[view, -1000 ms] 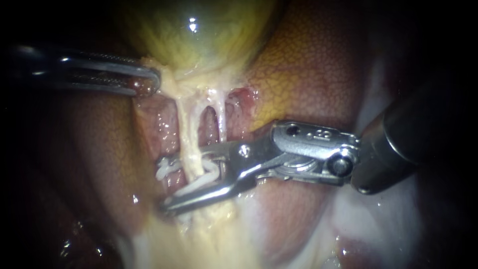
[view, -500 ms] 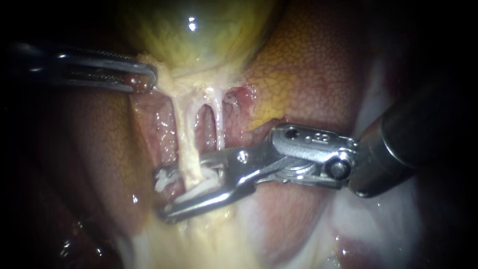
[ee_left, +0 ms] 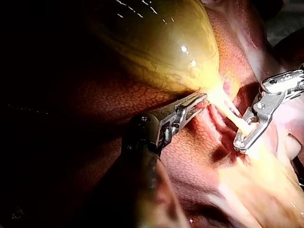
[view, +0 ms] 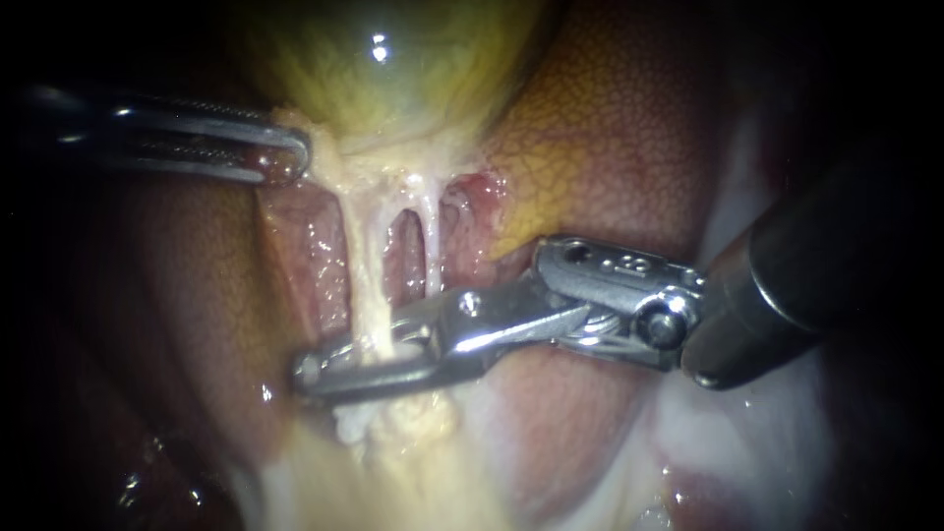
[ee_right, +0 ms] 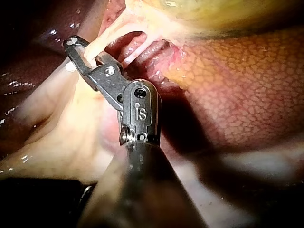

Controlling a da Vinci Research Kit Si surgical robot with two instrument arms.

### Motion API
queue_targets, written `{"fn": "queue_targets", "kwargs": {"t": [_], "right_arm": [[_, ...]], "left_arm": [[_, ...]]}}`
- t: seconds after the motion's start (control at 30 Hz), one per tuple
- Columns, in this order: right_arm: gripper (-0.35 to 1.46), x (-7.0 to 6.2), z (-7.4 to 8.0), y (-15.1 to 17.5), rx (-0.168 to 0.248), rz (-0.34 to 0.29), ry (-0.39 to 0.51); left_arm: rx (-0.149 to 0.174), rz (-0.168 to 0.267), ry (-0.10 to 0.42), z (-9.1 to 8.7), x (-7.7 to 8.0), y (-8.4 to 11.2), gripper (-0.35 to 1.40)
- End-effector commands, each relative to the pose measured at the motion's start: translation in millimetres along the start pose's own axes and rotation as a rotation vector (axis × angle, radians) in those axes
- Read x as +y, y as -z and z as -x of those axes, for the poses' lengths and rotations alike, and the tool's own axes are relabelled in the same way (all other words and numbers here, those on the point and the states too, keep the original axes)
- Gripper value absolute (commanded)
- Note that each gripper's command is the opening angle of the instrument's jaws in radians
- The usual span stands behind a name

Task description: Clipping second clip left tube

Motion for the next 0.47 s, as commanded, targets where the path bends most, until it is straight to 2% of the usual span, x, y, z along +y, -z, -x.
{"fn": "queue_targets", "kwargs": {"t": [0.03, 0.47], "right_arm": [[-0.35, 0.1, 0.2, -0.1, 0.0, -0.001, 0.002], [-0.35, 0.3, 0.2, 0.0, -0.001, -0.001, 0.003]], "left_arm": [[0.0, 0.0, 0.0, 0.0, 0.0, 0.0, -0.35], [0.0, 0.0, 0.0, 0.0, 0.0, 0.0, -0.35]]}}
